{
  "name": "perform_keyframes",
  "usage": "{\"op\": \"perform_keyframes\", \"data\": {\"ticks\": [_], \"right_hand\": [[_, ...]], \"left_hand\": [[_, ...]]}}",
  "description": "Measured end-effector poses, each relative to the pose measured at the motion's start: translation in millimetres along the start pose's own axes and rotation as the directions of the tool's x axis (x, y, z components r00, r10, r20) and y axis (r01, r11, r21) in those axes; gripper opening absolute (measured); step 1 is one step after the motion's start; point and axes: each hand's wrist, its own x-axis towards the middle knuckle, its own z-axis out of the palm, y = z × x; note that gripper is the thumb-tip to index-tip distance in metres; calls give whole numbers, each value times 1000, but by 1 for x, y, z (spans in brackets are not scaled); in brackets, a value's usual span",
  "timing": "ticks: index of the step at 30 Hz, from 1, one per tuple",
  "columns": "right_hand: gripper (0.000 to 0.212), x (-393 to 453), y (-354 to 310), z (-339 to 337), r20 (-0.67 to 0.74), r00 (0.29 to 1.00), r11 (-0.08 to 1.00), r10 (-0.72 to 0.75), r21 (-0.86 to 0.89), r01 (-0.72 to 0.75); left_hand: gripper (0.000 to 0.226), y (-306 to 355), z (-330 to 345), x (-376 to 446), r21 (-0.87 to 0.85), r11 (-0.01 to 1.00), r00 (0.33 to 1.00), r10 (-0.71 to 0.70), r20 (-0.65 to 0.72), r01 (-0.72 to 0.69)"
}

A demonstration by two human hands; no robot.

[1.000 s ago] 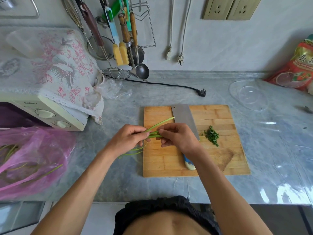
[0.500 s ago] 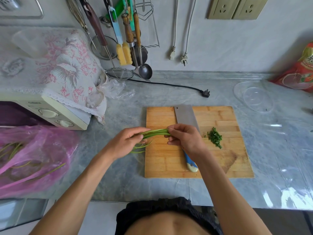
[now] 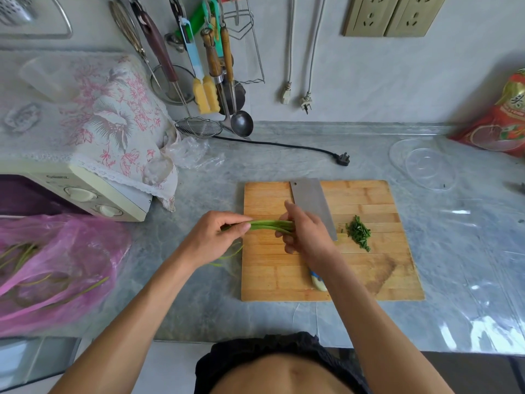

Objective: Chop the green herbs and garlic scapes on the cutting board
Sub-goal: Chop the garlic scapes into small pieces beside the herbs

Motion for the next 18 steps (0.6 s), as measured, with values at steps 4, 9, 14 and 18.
{"op": "perform_keyframes", "data": {"ticks": [4, 9, 14, 18], "right_hand": [[48, 3, -4, 21, -14, 988, 909, -156, -393, 138], [46, 17, -7, 19, -154, 982, 914, -107, -405, 36], [49, 30, 17, 13, -248, 966, 839, -71, -538, -76], [52, 42, 41, 11, -249, 967, 762, -53, -636, -122]], "left_hand": [[19, 10, -13, -4, 44, 999, 999, 13, 35, -14], [16, -7, -28, -5, 191, 981, 994, -41, 97, 22], [34, -44, -12, 6, 521, 843, 981, -187, 48, 135], [27, -57, 10, 25, 700, 688, 946, -320, 55, 192]]}}
